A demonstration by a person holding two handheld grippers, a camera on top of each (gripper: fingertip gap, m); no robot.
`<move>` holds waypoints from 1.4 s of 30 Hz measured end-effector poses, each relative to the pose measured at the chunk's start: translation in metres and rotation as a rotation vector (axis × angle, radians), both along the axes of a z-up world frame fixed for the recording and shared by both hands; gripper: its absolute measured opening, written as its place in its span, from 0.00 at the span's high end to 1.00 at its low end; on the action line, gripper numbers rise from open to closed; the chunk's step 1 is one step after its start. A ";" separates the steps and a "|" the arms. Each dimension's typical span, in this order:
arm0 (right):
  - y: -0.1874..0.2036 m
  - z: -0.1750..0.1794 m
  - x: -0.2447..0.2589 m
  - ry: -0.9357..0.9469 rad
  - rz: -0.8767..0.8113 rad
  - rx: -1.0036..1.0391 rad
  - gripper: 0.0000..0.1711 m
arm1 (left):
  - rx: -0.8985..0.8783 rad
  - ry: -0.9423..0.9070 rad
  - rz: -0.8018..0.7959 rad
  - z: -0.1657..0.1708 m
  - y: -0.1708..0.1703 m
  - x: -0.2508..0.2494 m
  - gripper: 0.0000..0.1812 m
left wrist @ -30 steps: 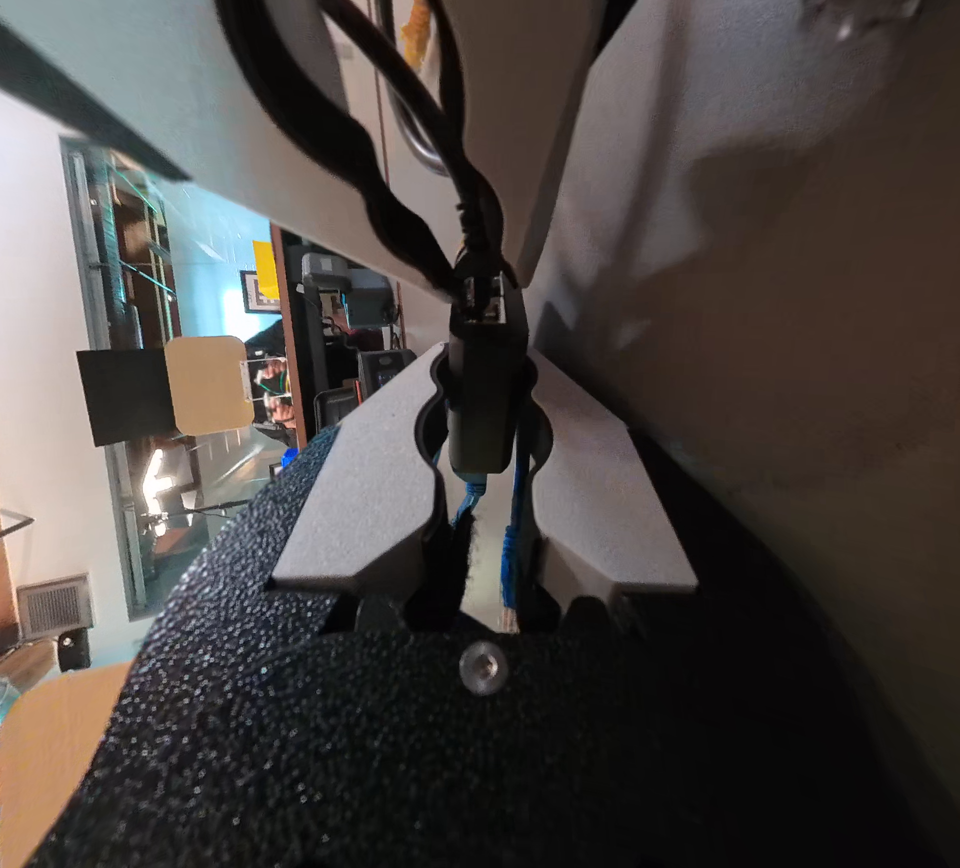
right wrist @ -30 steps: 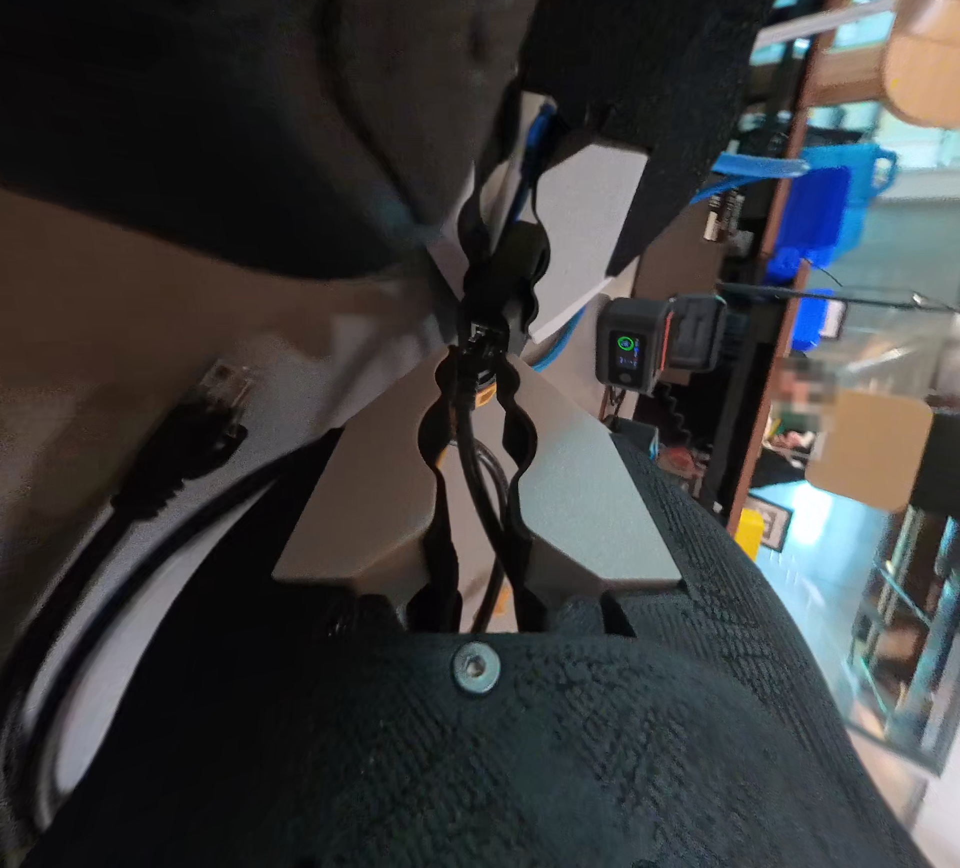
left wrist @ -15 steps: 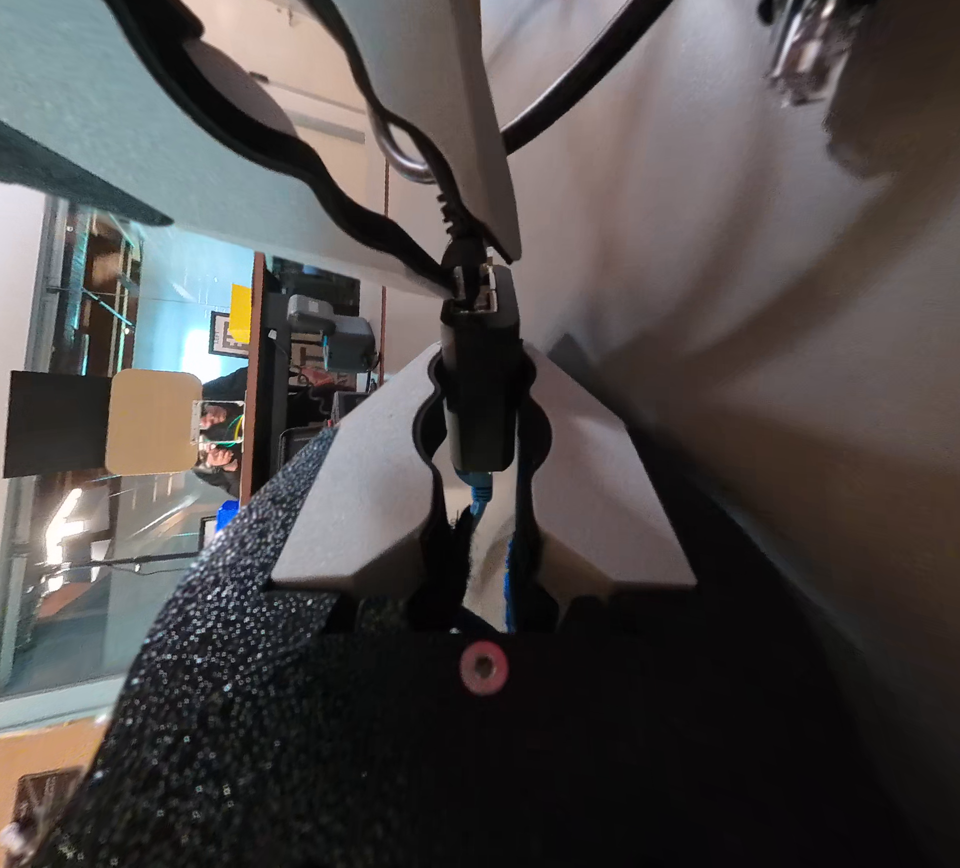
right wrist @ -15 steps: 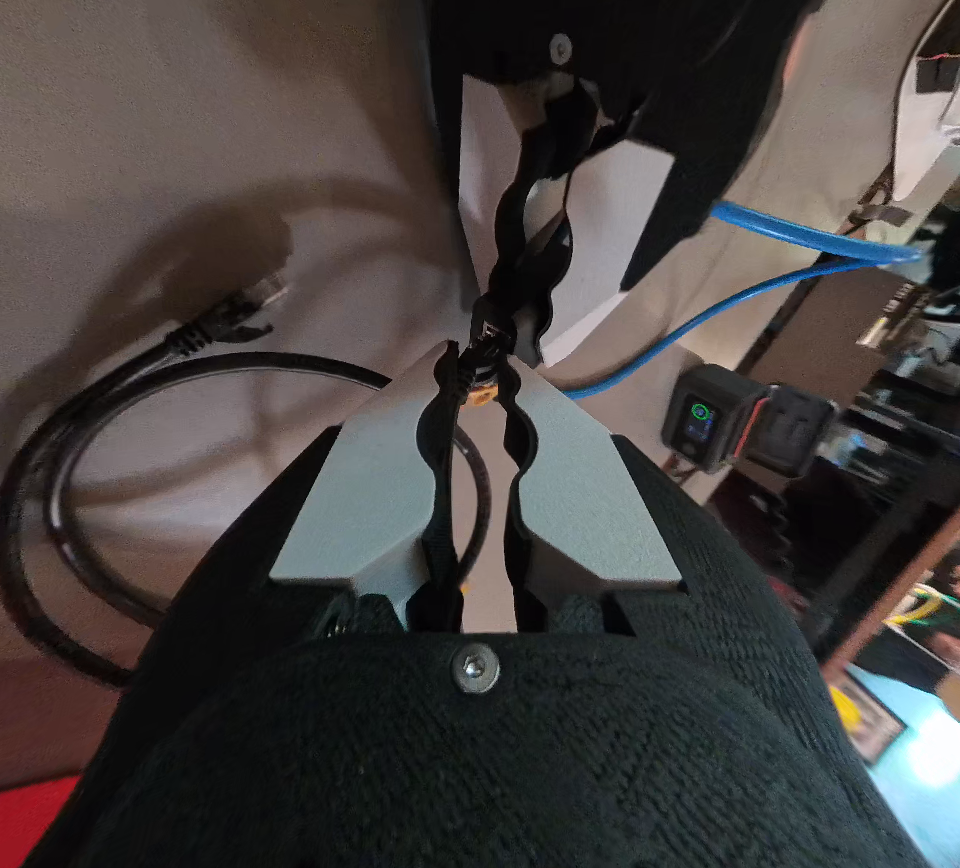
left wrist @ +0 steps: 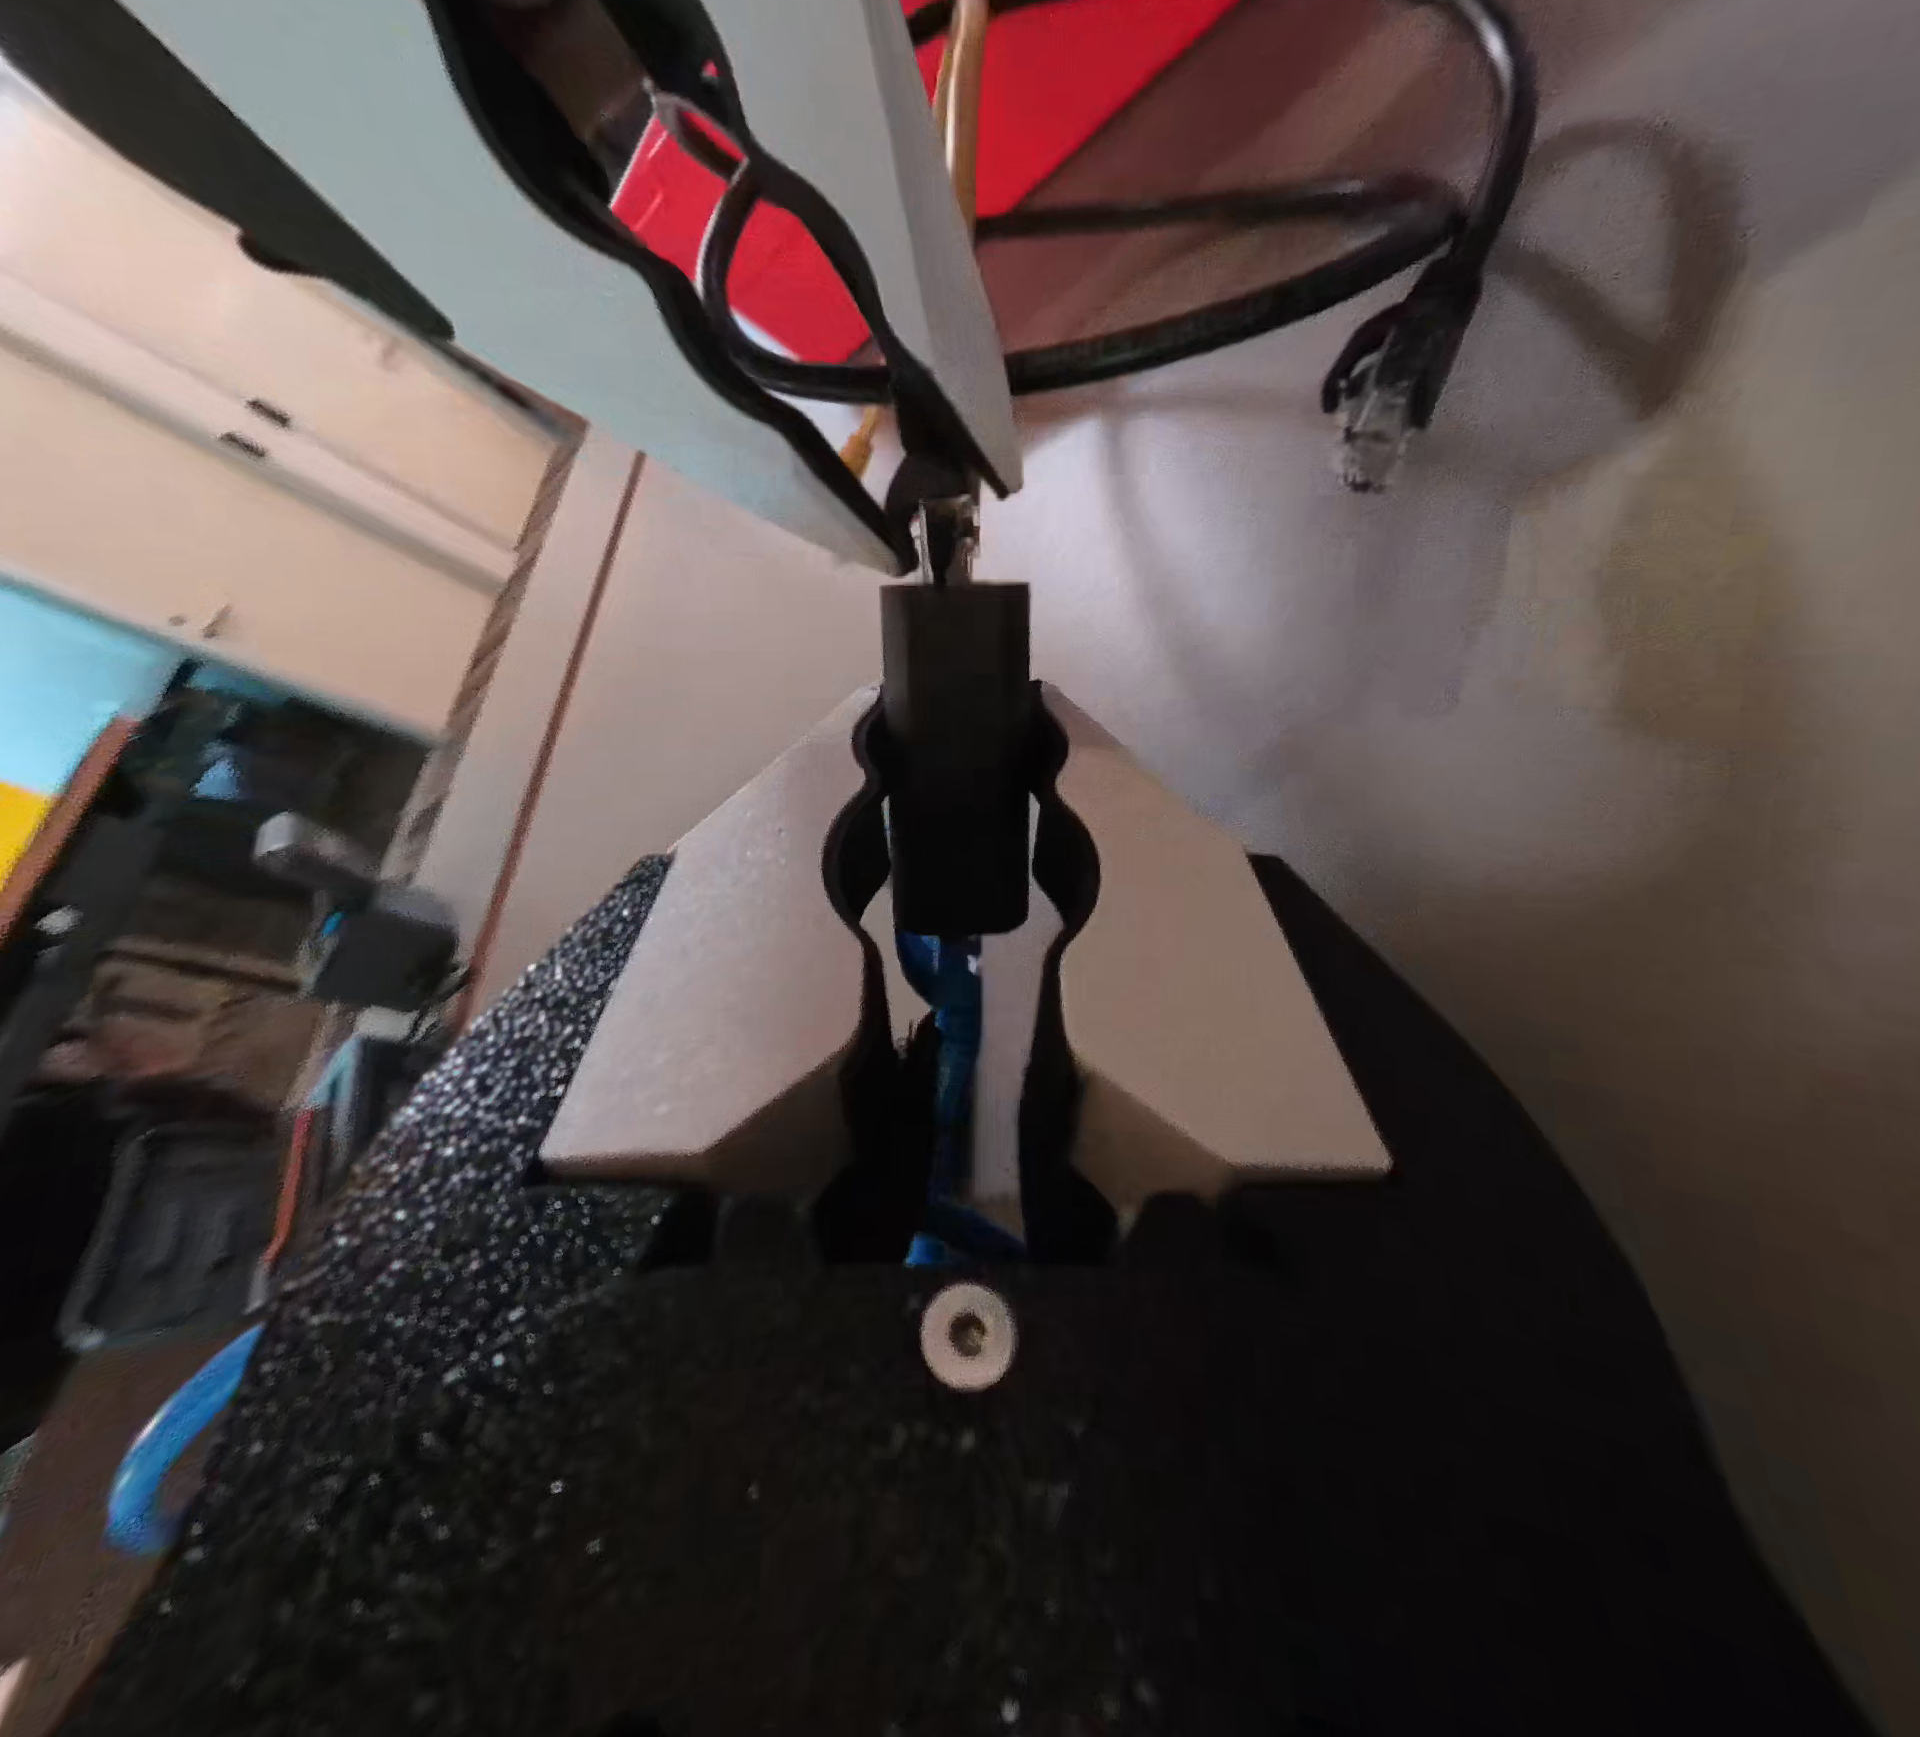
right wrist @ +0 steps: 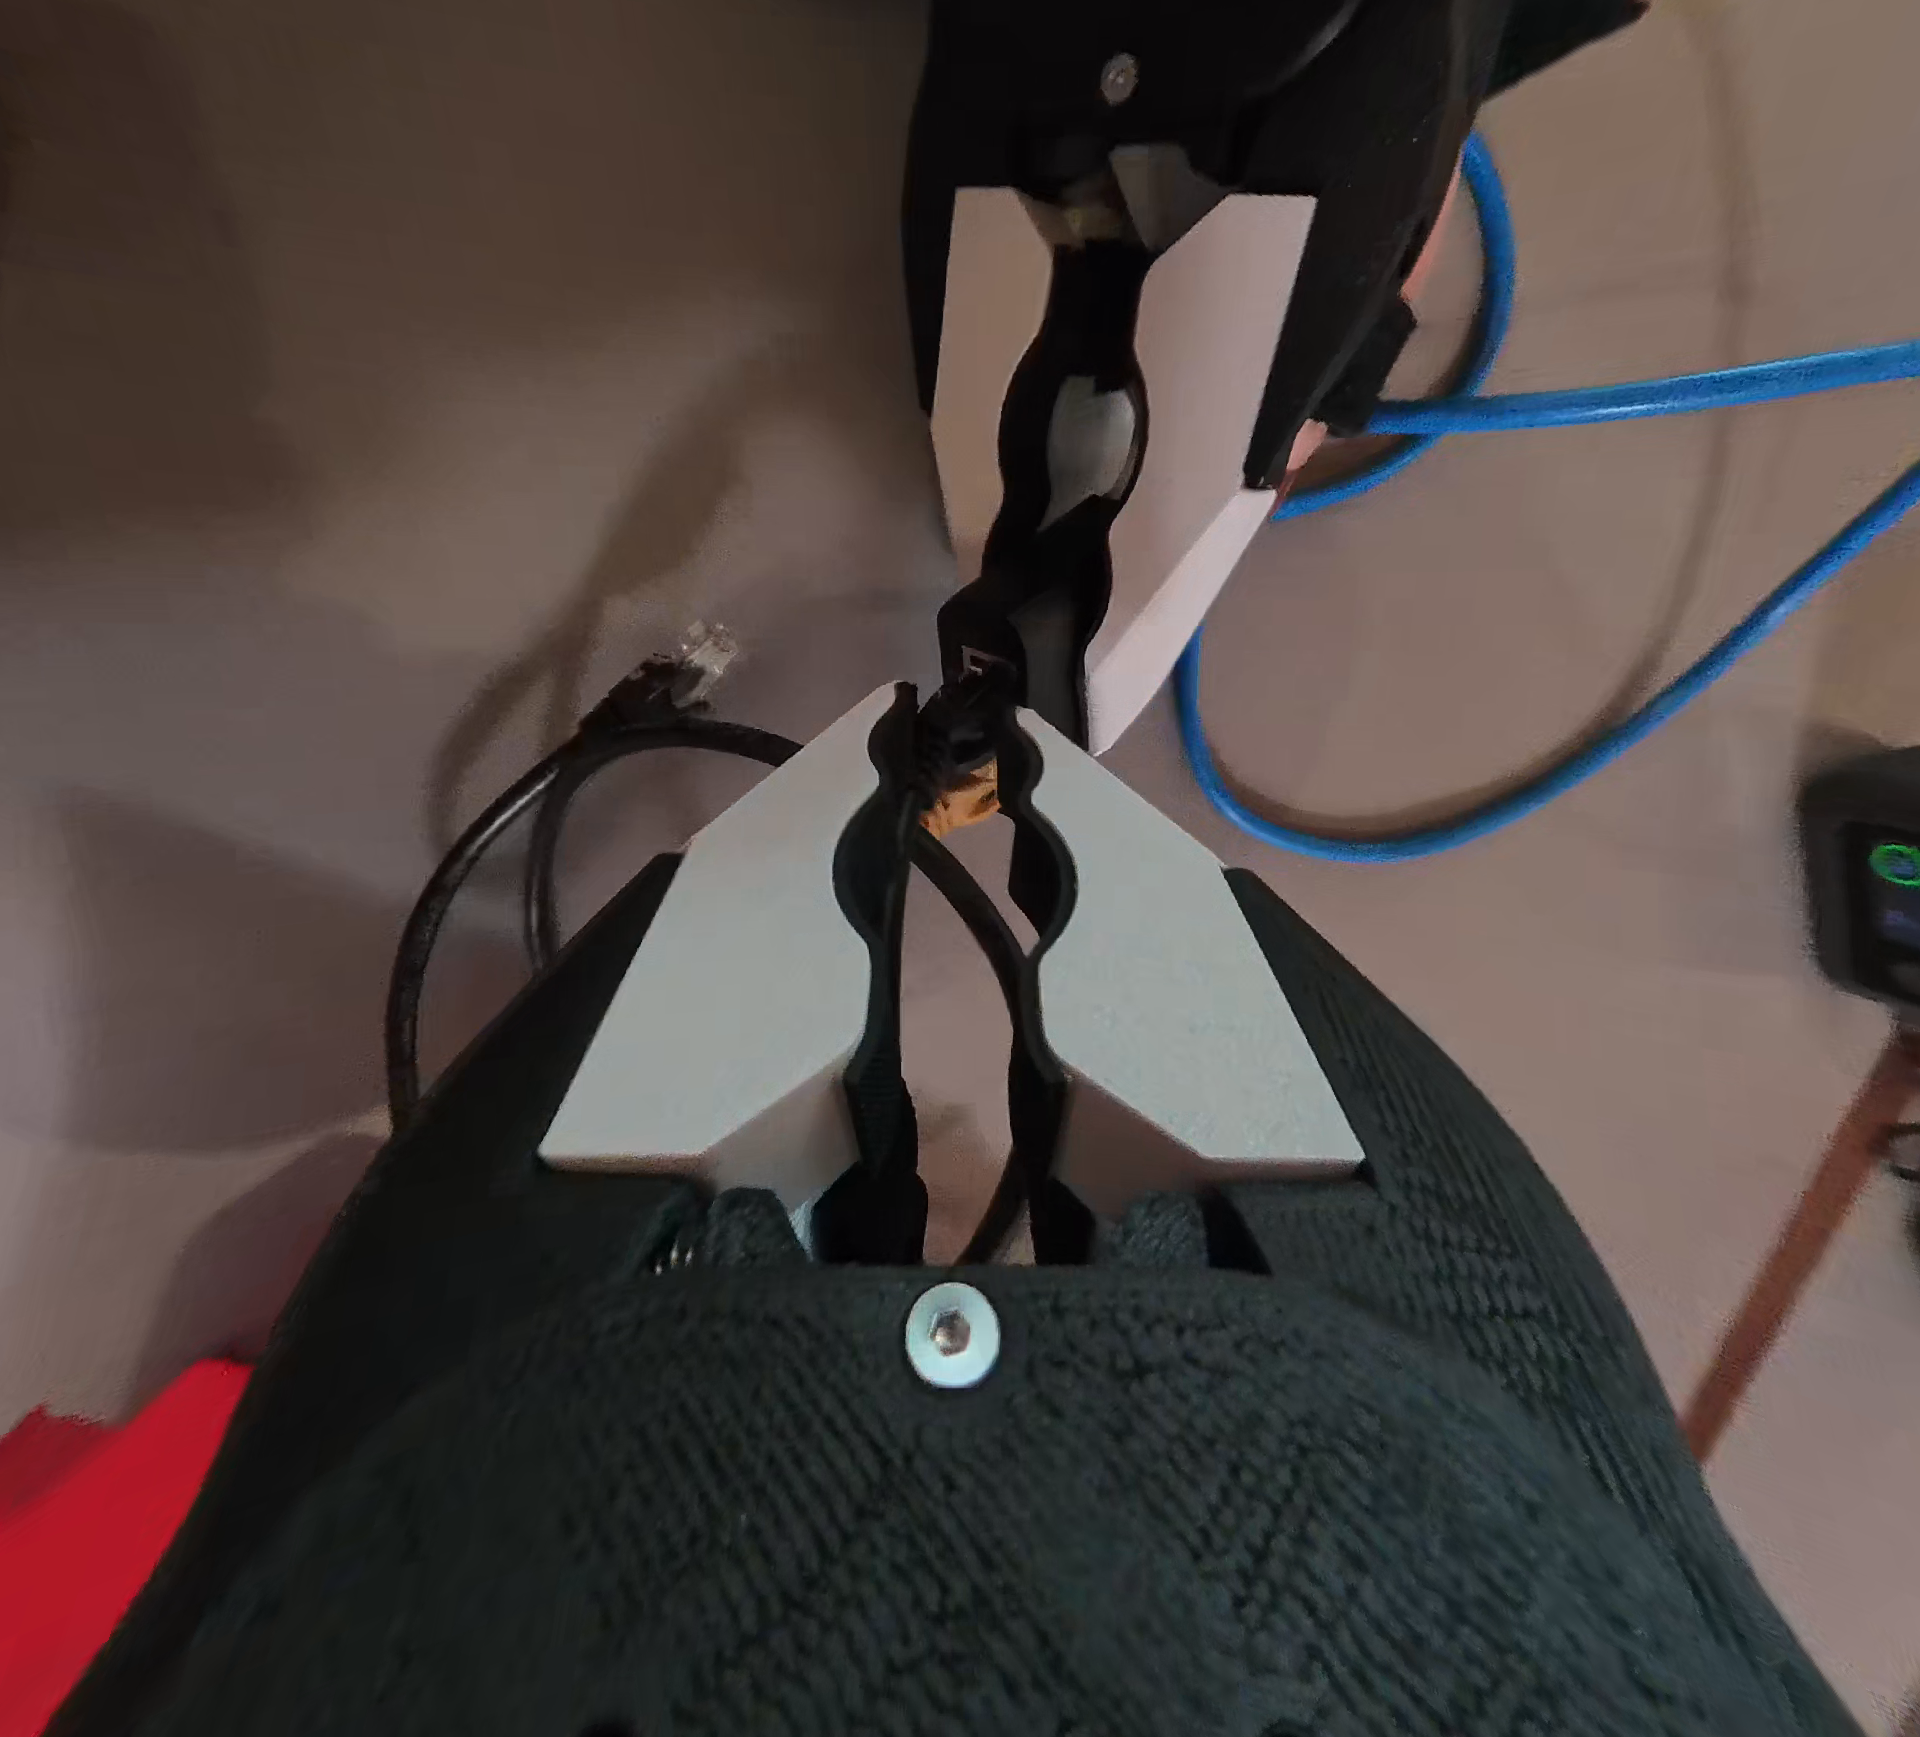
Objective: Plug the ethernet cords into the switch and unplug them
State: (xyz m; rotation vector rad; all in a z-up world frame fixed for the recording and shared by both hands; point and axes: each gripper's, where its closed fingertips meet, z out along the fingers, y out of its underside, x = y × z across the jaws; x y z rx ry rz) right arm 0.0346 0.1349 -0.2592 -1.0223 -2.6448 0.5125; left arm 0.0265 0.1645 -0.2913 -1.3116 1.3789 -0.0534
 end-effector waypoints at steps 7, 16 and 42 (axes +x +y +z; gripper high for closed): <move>-0.030 0.041 0.019 0.073 -0.070 -0.356 0.92 | -0.345 -0.352 -0.283 0.043 -0.045 0.026 0.88; -0.047 0.041 0.035 0.114 -0.093 -0.591 0.91 | -0.611 -0.405 -0.456 0.046 -0.074 0.043 0.88; 0.007 0.076 0.070 0.398 -0.339 -0.334 0.92 | -0.505 -0.431 -0.154 0.033 -0.029 0.009 0.88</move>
